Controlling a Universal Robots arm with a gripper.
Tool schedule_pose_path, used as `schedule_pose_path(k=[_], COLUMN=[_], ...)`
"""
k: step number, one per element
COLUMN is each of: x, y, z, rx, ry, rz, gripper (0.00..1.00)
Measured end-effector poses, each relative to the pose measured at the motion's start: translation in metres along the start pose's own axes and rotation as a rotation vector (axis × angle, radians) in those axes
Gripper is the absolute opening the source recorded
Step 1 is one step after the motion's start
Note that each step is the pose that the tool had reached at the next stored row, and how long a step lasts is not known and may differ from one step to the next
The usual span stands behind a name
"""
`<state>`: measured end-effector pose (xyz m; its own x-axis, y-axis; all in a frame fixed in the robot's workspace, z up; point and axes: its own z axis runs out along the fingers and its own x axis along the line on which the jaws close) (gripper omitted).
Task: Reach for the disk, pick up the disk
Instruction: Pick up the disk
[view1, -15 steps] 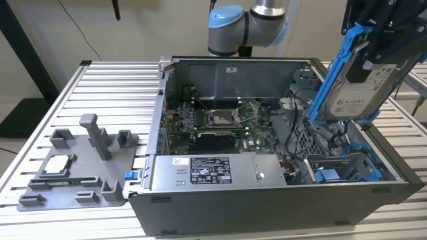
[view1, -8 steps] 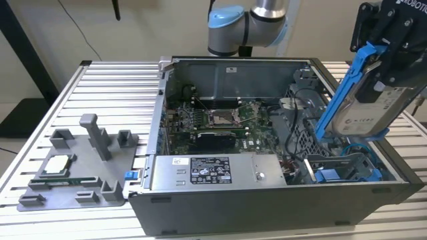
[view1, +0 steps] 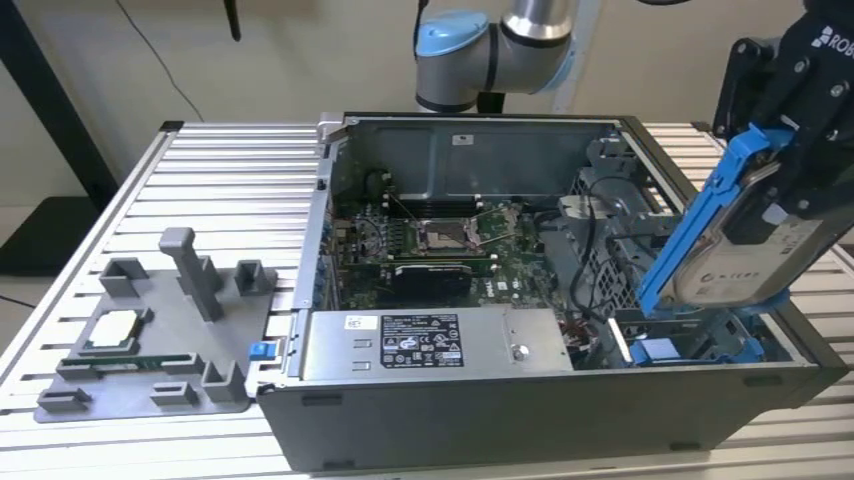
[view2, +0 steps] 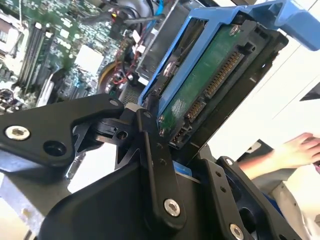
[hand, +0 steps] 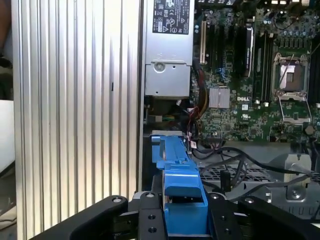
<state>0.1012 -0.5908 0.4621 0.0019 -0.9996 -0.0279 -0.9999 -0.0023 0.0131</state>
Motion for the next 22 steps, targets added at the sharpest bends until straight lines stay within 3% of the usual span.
schedule_pose_path(k=[4, 13, 16, 22], x=[0.0013, -0.0001, -0.0002, -0.0001], y=[0.0035, 0.0008, -0.0002, -0.0003], z=[0.0074, 0.0219, 0.0236, 0.0239], rx=[0.0013, 0.0038, 0.0044, 0.0044], ry=[0.0, 0.0016, 0.0015, 0.0014], rz=[0.0, 0.011, 0.033, 0.033], gripper=[0.0, 0.0, 0.0, 0.0])
